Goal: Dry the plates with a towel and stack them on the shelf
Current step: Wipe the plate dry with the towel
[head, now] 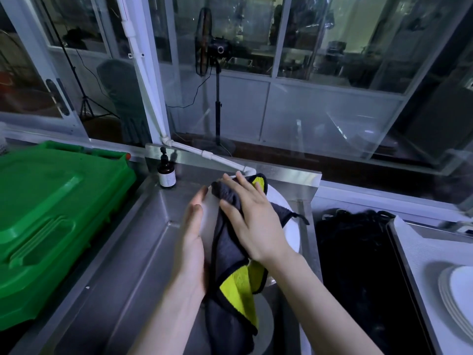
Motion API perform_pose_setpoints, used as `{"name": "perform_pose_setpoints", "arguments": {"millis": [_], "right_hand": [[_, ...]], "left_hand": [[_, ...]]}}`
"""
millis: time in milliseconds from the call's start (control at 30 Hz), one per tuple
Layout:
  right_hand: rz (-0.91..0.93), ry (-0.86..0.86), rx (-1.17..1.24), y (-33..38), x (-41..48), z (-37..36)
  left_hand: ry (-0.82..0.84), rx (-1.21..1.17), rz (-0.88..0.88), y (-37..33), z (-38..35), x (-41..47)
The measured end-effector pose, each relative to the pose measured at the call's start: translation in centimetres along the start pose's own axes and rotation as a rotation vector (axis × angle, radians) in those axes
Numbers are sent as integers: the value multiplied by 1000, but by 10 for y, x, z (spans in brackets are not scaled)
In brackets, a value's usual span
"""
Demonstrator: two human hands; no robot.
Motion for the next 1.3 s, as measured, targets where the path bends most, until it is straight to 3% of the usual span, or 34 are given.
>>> {"name": "perform_pose_setpoints", "arguments": {"millis": [133, 267, 467, 600, 667, 867, 933, 1033, 1133, 1200, 1300], "right_hand": [[169, 99, -74, 17, -24, -9], [323, 159, -129, 20, -59, -17], [46, -94, -135, -12, -74, 9], [237, 27, -209, 13, -54, -6], [233, 69, -184, 13, -41, -3], [-63, -83, -53, -23, -58, 24], [-34, -86, -30, -17, -87, 22], [99, -78, -24, 3, -123, 13], [-31, -250, 4, -10, -135, 29], [-147, -328, -49, -24, -138, 49], [-167, -262, -324, -36, -140, 73]], "left_hand": [[-87, 134, -129, -10, 9, 1], [-98, 46, -37, -9, 20, 2], [-83, 175, -145, -22, 23, 3], [-67, 242, -137, -14, 16, 2], [-90, 258, -133, -7, 16, 3], [-118, 237, -149, -23, 20, 9], [-84, 237, -143, -30, 16, 14], [-175, 236, -116, -31, 13, 20], [-244, 194, -77, -21, 4, 21], [-202, 217, -73, -16, -7, 23], [-118, 286, -52, -11, -33, 25]]}}
Point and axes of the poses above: each hand's wrist, its own x-axis towards the middle knuckle, its own z-axis out of the back of the hand, y = z × x, the point moved 6 cm from there along x, towards the middle knuckle, and after that the axes turned 13 degrees about z, right-handed, at the moved point
